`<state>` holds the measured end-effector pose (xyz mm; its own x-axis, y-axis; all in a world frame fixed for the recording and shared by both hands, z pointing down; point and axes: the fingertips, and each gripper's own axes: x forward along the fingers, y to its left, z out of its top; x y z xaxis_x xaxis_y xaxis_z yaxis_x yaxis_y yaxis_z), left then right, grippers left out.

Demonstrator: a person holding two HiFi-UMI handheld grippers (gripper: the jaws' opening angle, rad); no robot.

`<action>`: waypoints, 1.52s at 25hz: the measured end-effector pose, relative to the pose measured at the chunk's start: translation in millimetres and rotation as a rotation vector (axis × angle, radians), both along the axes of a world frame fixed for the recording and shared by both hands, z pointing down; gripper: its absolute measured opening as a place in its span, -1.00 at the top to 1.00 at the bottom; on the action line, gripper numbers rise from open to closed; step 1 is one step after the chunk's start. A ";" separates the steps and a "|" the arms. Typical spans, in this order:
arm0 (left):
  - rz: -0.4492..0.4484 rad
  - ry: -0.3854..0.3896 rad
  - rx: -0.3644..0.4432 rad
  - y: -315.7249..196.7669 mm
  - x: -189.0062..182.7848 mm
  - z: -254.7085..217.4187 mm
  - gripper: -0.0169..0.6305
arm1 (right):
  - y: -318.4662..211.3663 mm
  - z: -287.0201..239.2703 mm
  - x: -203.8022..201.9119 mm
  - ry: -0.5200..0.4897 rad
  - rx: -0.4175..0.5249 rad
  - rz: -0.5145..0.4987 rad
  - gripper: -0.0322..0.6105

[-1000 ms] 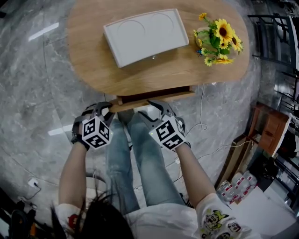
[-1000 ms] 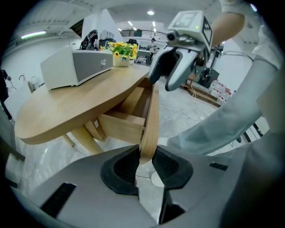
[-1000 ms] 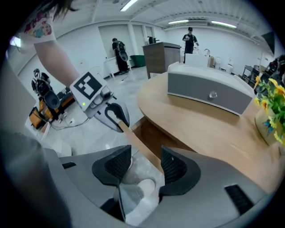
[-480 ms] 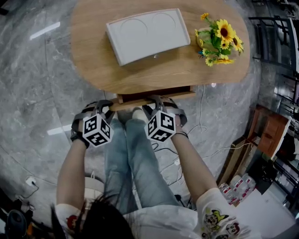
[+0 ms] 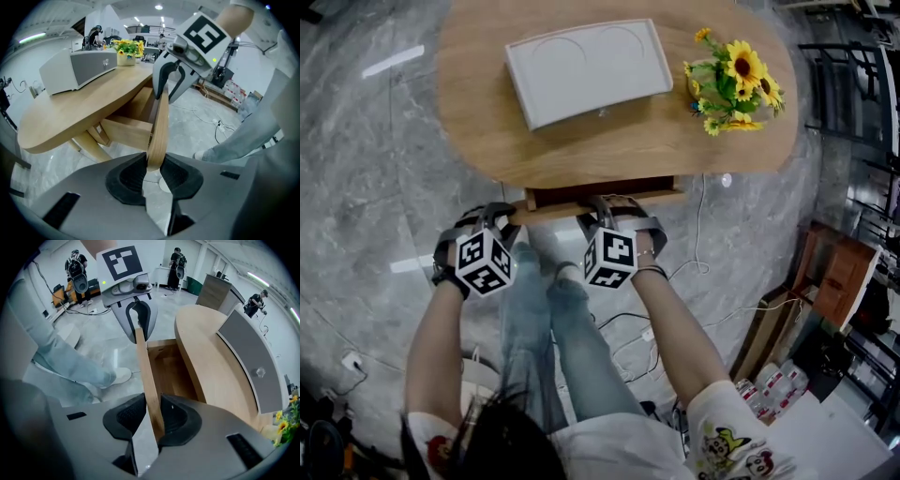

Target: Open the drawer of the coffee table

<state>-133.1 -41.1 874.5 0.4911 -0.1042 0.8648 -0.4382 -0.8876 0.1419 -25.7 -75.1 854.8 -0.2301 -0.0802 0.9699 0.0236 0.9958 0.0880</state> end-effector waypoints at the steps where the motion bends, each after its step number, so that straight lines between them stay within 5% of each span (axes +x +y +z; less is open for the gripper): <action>1: 0.001 -0.004 0.000 1.5 0.7 0.0 0.70 | 1.8 -0.1 0.9 -0.001 0.001 -0.009 0.63; 38: -0.062 -0.058 -0.032 89.5 23.2 6.2 0.68 | 93.8 7.7 24.5 0.010 -0.048 -0.076 0.66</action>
